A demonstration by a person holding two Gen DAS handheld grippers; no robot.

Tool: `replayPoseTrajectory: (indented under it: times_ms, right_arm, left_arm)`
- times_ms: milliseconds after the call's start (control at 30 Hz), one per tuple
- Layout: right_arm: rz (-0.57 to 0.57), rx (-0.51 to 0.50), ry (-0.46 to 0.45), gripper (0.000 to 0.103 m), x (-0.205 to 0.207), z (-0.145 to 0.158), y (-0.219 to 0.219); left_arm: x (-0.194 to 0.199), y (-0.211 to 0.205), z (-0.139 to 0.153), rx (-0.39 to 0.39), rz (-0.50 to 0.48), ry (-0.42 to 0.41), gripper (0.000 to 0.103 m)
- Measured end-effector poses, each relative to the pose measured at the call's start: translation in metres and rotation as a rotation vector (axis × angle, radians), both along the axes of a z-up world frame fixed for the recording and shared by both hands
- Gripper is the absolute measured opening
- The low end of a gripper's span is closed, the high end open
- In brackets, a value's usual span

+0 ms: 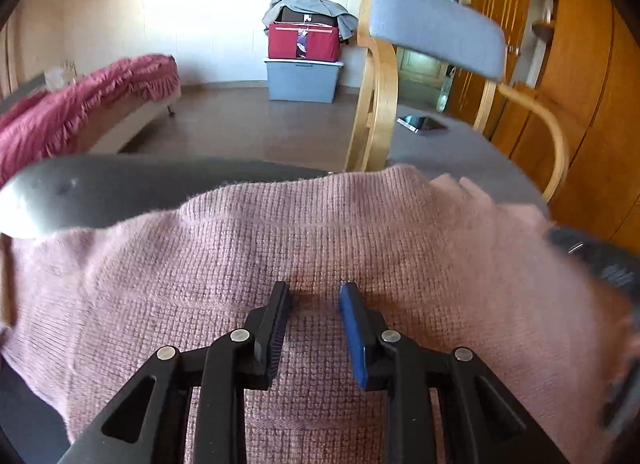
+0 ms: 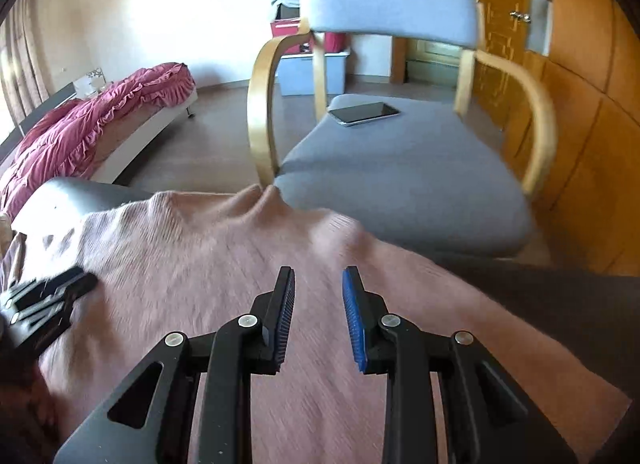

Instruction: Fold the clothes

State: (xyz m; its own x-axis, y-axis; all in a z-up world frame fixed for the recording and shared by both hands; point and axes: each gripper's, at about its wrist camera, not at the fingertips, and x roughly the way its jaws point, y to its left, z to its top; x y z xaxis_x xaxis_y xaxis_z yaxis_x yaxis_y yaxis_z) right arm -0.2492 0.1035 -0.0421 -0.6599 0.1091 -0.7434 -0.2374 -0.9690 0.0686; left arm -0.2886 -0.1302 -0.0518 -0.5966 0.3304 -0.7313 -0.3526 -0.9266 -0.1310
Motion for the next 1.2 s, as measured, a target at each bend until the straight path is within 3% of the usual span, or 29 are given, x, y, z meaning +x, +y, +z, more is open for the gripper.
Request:
replayPoseTrajectory:
  times_ms: [100,167,200,233,300,400,533,633,733,833,933,1033,1200]
  right_arm:
    - [-0.038,0.024,-0.036,0.022,0.006,-0.013,0.010]
    - [-0.110,0.082,-0.028,0.022,0.020,-0.007,0.029]
    - [-0.170,0.156,-0.058,0.022,0.023,-0.010,0.046]
    - [-0.198,0.154,-0.066,0.023,0.021,-0.009,0.060]
    - [-0.228,-0.003,-0.013,0.022,0.034,-0.006,0.099]
    - [-0.262,-0.020,0.006,0.022,0.039,-0.002,0.108]
    - [-0.098,-0.066,0.071,0.022,0.037,0.012,0.069]
    - [0.047,-0.075,0.028,0.022,0.028,0.005,0.037]
    - [0.045,-0.066,-0.016,0.021,0.036,-0.003,0.052]
    - [-0.093,0.037,-0.041,0.019,0.052,-0.003,0.104]
    - [-0.156,-0.037,-0.016,0.010,0.063,-0.001,0.139]
    - [-0.123,0.001,0.014,0.011,0.075,0.008,0.137]
    - [0.115,-0.081,0.162,0.011,0.091,0.047,0.077]
  left_arm:
    - [-0.006,-0.009,-0.001,0.070,-0.004,-0.024,0.026]
    - [-0.004,-0.010,-0.001,0.080,-0.006,-0.026,0.026]
    - [-0.005,-0.019,-0.001,0.082,-0.006,-0.026,0.026]
    - [-0.006,-0.028,-0.001,0.084,-0.006,-0.026,0.026]
    - [-0.007,-0.021,-0.002,0.083,-0.006,-0.027,0.026]
    - [-0.007,-0.024,-0.001,0.085,-0.006,-0.028,0.026]
    - [-0.005,-0.025,-0.001,0.073,-0.006,-0.024,0.026]
    - [-0.004,-0.023,-0.002,0.070,-0.006,-0.023,0.026]
    - [-0.005,-0.020,-0.003,0.072,-0.006,-0.024,0.026]
    - [-0.005,-0.018,-0.004,0.070,-0.006,-0.023,0.026]
    - [-0.004,-0.017,-0.005,0.066,-0.006,-0.022,0.026]
    - [-0.004,-0.015,-0.004,0.056,-0.006,-0.019,0.026]
    - [-0.005,-0.012,-0.004,0.061,-0.004,-0.019,0.026]
